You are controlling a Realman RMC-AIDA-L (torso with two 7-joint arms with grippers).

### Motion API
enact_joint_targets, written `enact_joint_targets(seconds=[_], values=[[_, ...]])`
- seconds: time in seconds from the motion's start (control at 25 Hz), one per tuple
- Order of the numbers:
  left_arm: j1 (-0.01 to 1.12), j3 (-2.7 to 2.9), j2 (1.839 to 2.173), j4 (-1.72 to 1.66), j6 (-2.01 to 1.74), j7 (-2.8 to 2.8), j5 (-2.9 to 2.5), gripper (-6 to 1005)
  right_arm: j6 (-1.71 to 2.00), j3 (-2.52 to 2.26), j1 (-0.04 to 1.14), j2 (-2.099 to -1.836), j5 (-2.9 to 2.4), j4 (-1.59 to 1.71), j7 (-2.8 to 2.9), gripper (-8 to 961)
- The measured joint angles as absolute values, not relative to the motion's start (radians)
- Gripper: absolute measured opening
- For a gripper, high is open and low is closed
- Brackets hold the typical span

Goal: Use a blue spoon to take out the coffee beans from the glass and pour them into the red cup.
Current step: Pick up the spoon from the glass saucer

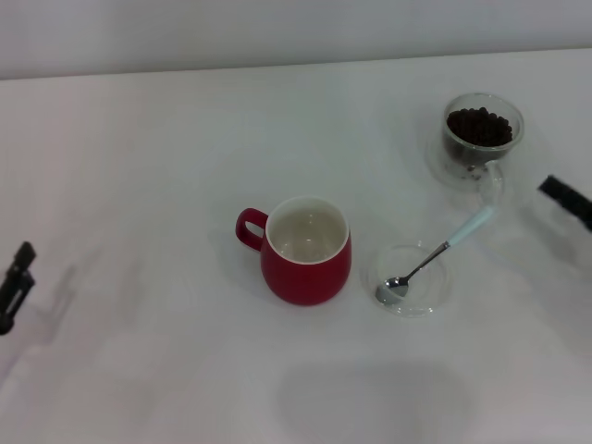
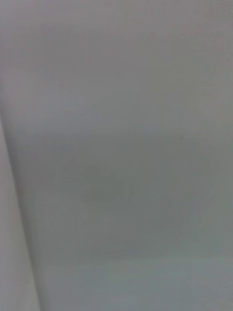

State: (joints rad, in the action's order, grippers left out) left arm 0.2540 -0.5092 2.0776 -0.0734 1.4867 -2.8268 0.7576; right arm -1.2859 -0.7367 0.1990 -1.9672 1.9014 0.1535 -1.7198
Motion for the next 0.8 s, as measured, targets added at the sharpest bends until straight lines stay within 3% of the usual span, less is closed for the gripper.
enact_joint_targets(seconds=[0.28,0.8], values=[[0.251,-0.509,2.079,-0.081,1.515,-2.826,0.842,608,-1.281,-0.739,0.217,-1.967,1.829,0.146,-1.638,857],[0.25,-0.509,2.079,-0.085,1.514,-2.826,0.874,609,-1.281,-0.756,0.23,-1.999,1.772,0.139,-1.638,857]])
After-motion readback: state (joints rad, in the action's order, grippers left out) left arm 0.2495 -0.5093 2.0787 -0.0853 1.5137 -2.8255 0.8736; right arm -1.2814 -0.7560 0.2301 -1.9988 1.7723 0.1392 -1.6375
